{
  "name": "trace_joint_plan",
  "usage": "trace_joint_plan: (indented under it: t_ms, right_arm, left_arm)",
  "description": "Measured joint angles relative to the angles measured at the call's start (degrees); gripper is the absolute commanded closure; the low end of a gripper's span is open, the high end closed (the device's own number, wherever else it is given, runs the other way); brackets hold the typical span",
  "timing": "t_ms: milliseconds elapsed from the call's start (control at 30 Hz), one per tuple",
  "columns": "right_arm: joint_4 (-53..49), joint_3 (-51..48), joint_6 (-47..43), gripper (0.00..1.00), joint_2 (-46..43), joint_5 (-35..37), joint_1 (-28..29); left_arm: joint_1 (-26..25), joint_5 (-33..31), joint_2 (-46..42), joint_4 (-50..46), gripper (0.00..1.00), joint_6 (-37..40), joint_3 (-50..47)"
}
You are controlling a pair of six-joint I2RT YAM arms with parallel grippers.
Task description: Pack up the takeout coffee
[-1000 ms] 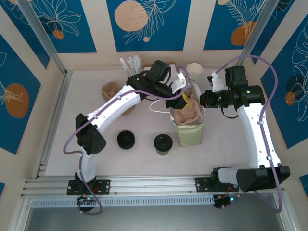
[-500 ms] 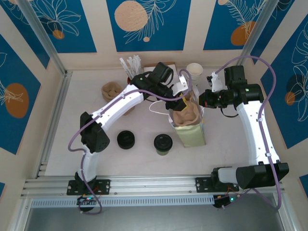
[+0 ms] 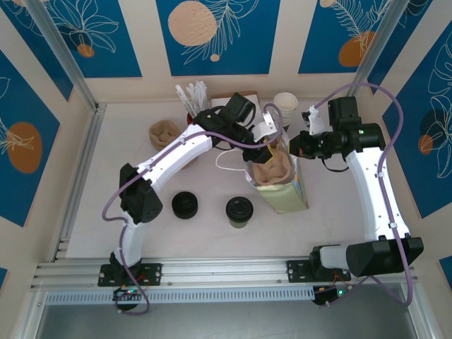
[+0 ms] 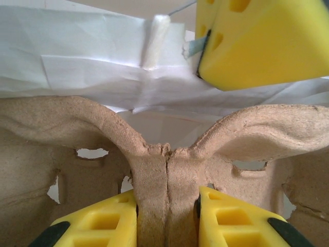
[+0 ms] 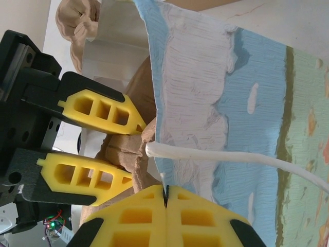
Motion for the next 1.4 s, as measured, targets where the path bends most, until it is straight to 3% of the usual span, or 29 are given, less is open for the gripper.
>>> trace_joint_plan:
  t_ms: [233,533,933,1167,1400]
  right_arm:
    - [0.6,-0.9,-0.1,0.99,-0.1,0.0,0.6]
    - [-2.4,1.0,2.7,0.67,-0.2,0.9,0.7]
    - [-6.2,2.9,5.2,0.58,-6.5,3.4,0.3]
    - [-4.7,-1.2,5.2,0.58,-4.9,4.6,0.3]
    - [-2.8,-3.2,5.5,0.83,-3.9,6.7,0.1]
  left_arm:
    - [-0.1,-1.1,2.8,-0.6,0.75,-0.4,2.6]
    - [-0.1,-1.8,3.8,-0.5,0.75,-2.2,2.9]
    - [-0.2,-1.8,3.8,0.9,0.74,-3.4,3.0]
    - [-0.9,-2.7,3.8,1.2,0.74,-3.4,3.1]
    - [-3.0,-5.5,3.9,1.4,0.74,-3.2,3.3]
